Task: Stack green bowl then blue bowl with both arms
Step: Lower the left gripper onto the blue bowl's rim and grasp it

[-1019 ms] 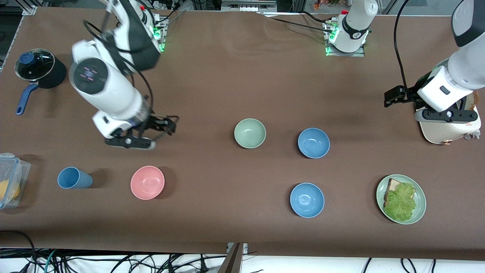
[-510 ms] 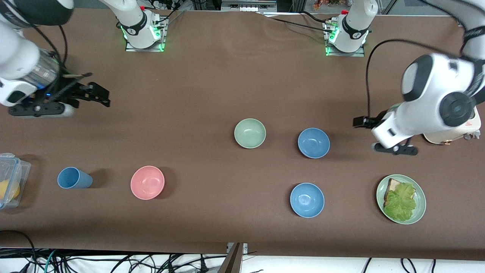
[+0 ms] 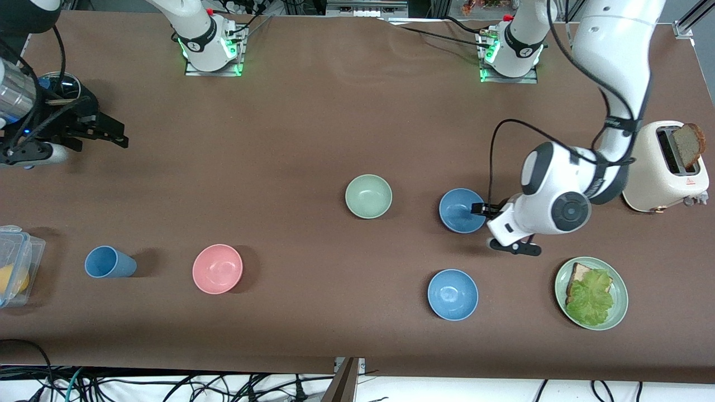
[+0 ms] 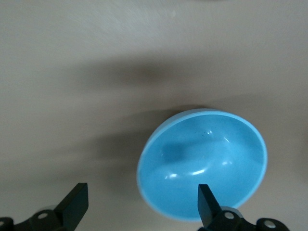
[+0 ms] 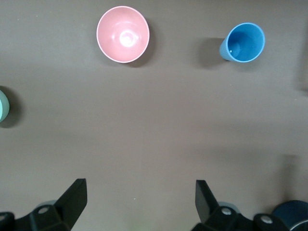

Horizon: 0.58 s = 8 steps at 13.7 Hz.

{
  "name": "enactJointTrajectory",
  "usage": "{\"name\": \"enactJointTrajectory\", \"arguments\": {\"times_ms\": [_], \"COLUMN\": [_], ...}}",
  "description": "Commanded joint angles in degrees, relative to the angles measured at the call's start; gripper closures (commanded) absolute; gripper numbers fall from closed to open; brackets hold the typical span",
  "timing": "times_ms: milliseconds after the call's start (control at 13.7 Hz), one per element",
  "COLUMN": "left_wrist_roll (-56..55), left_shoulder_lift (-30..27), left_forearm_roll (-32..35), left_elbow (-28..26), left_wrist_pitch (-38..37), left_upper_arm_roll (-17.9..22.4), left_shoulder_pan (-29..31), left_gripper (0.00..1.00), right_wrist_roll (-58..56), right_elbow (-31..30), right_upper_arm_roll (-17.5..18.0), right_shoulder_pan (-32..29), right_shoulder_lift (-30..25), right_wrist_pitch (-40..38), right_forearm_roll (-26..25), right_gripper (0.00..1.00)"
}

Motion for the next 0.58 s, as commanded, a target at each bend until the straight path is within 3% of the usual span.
{"name": "enactJointTrajectory", "arguments": {"times_ms": [0,146,218,364,510], "left_wrist_roll": [0.1,0.1,0.6,0.4,0.6], "left_shoulder_lift": [-2.3,-1.9,-2.1,-3.2,-3.6], "left_forearm_roll": [-1.0,-0.6,0.1,0.5,2.4], "left_elbow": [-9.7,-12.3,-12.2,-12.1,-11.9], "left_wrist_pitch": [11.6,16.9,16.8,15.8,15.0], "left_upper_arm_roll": [-1.3,-1.3,-1.3,-1.3,-1.3], "left_shoulder_pan": [-0.1,-0.1,-0.1,-0.1,0.1], "left_gripper": [0.00,0.00,0.15,0.80,1.00], "right_wrist_roll": [-0.6,0.3,0.2,-0.2,-0.4], "right_elbow": [2.3,2.7,2.7,2.4,2.3], "right_upper_arm_roll": [0.0,0.1,0.3,-1.0,-1.9], "right_shoulder_pan": [0.0,0.1,0.4,-0.6,-0.8], "right_shoulder_lift": [-0.7,0.2,0.2,0.4,0.6], "right_wrist_pitch": [-1.3,-1.2,-1.2,-1.3,-1.4], "right_forearm_roll": [0.1,0.6,-0.3,-0.5,-0.4], "right_gripper": [0.01,0.01,0.01,0.01,0.01]}}
